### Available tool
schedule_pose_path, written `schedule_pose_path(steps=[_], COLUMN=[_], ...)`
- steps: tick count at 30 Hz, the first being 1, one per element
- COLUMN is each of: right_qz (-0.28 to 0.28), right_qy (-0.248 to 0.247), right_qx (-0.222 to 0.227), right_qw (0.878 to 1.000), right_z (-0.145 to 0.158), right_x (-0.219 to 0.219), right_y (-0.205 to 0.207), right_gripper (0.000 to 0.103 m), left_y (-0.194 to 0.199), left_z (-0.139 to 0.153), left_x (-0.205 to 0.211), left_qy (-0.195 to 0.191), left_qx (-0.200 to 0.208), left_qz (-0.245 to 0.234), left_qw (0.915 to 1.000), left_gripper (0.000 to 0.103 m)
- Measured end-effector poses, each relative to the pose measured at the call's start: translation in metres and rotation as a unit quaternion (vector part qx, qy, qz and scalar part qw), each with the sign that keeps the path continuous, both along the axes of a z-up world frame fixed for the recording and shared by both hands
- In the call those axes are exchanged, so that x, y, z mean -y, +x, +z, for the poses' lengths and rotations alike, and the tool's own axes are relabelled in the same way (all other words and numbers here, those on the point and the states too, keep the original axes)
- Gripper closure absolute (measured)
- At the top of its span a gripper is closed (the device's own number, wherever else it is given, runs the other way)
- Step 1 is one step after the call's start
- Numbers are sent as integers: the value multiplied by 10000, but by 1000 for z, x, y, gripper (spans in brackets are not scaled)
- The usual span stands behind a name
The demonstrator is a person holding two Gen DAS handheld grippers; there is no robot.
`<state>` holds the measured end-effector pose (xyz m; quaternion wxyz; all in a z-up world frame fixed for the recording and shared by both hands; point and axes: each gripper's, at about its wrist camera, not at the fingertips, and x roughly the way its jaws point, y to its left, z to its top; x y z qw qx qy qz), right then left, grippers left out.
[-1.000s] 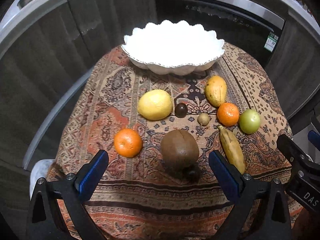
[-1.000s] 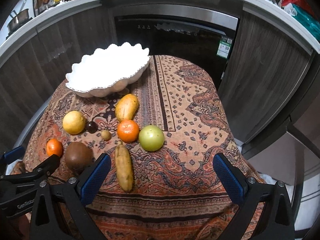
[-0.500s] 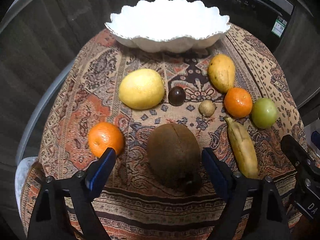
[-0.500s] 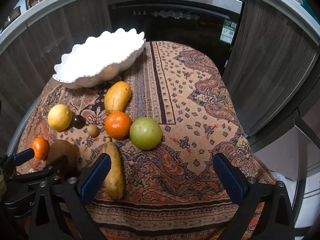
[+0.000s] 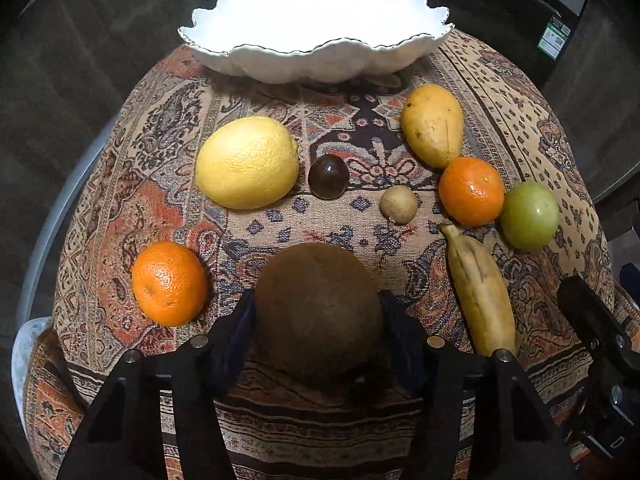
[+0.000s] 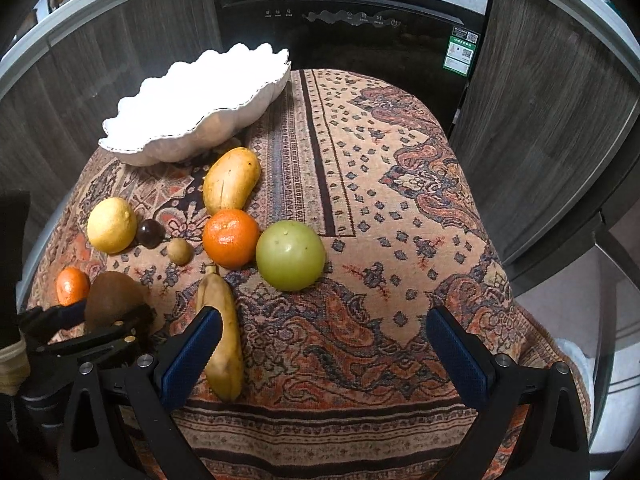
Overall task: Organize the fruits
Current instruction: 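Reach the left tool to the brown kiwi and close on it, then carry the kiwi with the left tool while the right tool grasps the banana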
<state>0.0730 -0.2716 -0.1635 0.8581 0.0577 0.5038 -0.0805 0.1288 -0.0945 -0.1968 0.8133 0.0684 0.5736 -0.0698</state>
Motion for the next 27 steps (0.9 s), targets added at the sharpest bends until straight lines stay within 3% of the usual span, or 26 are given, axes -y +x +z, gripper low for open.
schedule_pose_path(steps=[12,21,27], right_qz=[287,819,1016], right_qy=[98,53,-34], right_qx=[-17,-228,-469], right_qw=[9995,9964,9937], right_z=[4,-10,-28], right_x=[-15,-49,-62], right_y=[1,11,17], right_gripper=[4,21,44], left_y=[-17,-28,-31], left_z=[27,45,45], left_x=[-20,-50,-59], left_qy=[-51,-104,-144], left_qx=[78,277,286], left_qz=[-59,112,172], left_qw=[9999,9995,9993], left_gripper=[45,45,45])
